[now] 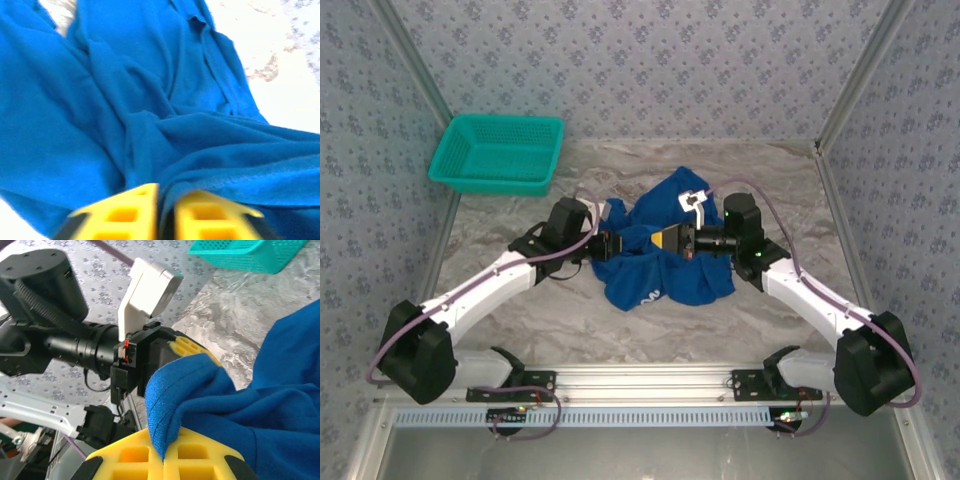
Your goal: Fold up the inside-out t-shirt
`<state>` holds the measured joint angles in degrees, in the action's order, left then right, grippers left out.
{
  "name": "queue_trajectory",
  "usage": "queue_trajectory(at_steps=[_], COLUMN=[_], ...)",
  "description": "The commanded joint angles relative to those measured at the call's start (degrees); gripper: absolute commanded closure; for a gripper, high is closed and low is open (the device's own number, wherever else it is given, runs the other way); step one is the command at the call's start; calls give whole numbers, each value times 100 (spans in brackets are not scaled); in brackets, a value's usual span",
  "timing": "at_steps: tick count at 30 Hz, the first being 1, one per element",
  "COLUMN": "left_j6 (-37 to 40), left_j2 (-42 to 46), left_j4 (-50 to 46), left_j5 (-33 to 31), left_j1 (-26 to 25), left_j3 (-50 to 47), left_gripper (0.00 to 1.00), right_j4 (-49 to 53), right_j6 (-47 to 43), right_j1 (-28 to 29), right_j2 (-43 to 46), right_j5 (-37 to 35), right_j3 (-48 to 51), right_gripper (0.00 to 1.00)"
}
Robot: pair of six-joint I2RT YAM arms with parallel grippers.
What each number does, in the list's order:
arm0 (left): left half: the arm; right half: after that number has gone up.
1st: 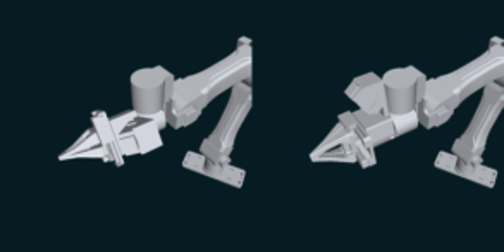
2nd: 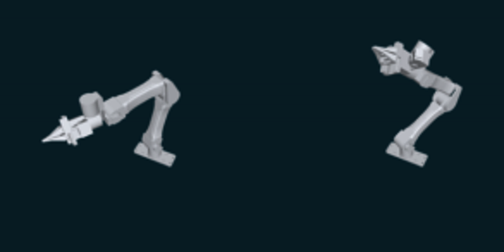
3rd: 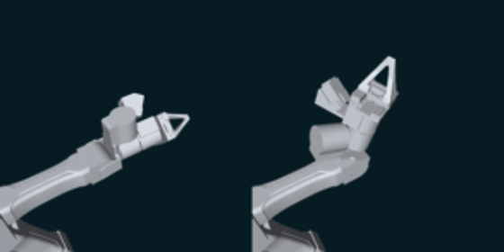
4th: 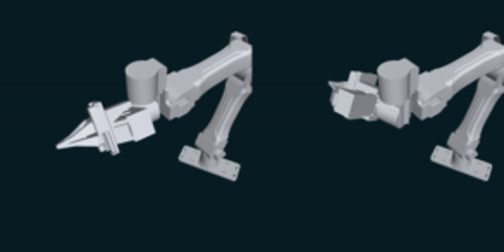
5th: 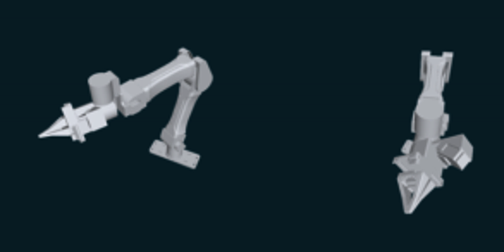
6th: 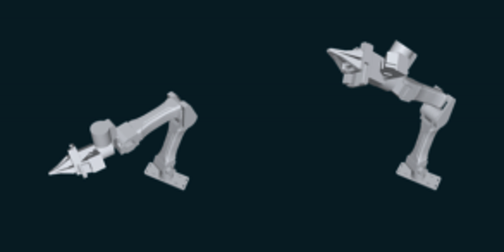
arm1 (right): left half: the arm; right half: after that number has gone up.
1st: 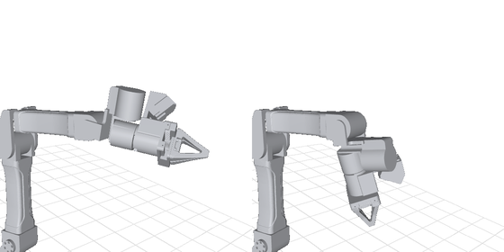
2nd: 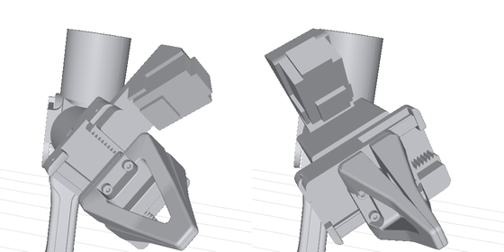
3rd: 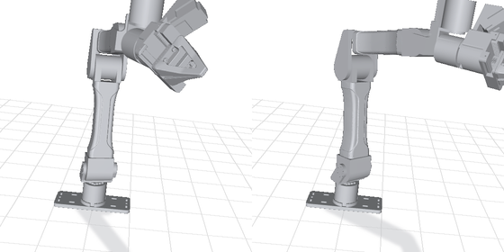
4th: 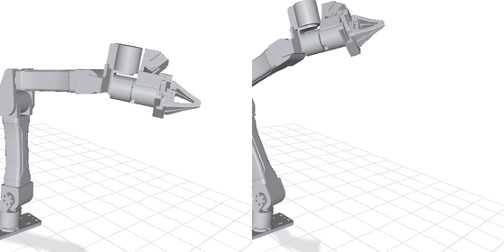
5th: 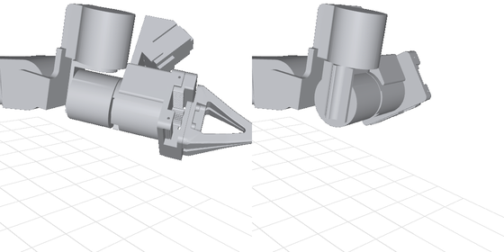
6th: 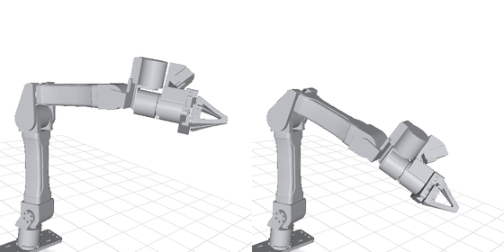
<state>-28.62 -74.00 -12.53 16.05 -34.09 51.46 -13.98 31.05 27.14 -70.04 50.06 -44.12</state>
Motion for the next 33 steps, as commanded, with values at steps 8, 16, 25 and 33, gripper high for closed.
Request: queue_trajectory(at_steps=[8,16,25,33], left_j6=[-1901,-1303,-304,50], left_j2=[866,1239,679,732], left_j4=[4034,3656,696,-400], left_j5=[2829,3081,570,-573], left_j1=[513,452,445,392], left_j3=[-1181,-1134,-390,-121], left_gripper=[100,100,83,48], right_j4=[3159,517,-1142,284], right_j6=[-1589,-292,440,-596], right_j1=[394,147,64,1], right_j2=[-247,-280,70,-130], right_j5=[-2796,-217,626,297], right_j3=[-903,-304,-152,-579], right_gripper=[70,94,100,94])
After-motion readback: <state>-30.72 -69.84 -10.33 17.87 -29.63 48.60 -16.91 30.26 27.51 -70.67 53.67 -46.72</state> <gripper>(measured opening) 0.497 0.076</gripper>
